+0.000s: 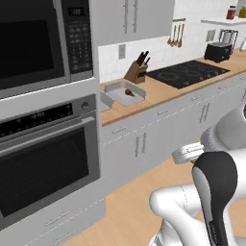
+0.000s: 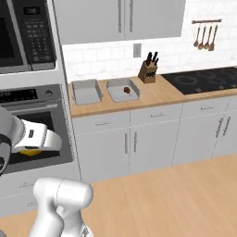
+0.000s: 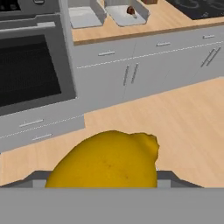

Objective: Place one lemon and one chicken drumstick in each tupperware on the nearby counter, to pack two identical lunches.

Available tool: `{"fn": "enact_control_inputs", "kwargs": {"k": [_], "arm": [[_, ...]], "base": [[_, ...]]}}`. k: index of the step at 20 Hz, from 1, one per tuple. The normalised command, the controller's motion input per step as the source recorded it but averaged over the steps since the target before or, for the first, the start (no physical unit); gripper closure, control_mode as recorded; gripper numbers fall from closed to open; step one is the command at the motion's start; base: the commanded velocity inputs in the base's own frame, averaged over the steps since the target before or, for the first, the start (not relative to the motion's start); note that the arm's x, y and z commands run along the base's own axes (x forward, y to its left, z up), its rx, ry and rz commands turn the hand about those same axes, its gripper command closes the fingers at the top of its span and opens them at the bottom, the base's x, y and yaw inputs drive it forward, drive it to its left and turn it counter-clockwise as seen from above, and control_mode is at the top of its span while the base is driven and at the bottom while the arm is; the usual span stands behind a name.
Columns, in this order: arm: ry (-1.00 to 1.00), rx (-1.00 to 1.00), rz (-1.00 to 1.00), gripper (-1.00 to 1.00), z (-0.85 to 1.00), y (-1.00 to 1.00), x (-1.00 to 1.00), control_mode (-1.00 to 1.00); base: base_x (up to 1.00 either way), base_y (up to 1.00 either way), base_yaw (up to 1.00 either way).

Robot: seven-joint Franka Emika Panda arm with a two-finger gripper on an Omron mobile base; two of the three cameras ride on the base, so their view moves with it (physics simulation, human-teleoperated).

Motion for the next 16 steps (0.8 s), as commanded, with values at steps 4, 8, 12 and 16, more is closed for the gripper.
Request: {"fn": "enact_control_inputs", "kwargs": {"k": [4,8,12,16], "arm": [[0.0,0.0,0.0,1.0,0.0,0.0,0.0,1.0],[0.0,0.0,0.0,1.0,0.0,0.0,0.0,1.0],[0.0,0.0,0.0,1.0,0.0,0.0,0.0,1.0],[0.0,0.0,0.0,1.0,0.0,0.0,0.0,1.0]], "base": [[1.0,-1.0,0.0],[1.0,-1.0,0.0],[1.0,-0.78,0.07],[1.0,-0.49,0.21]]}}
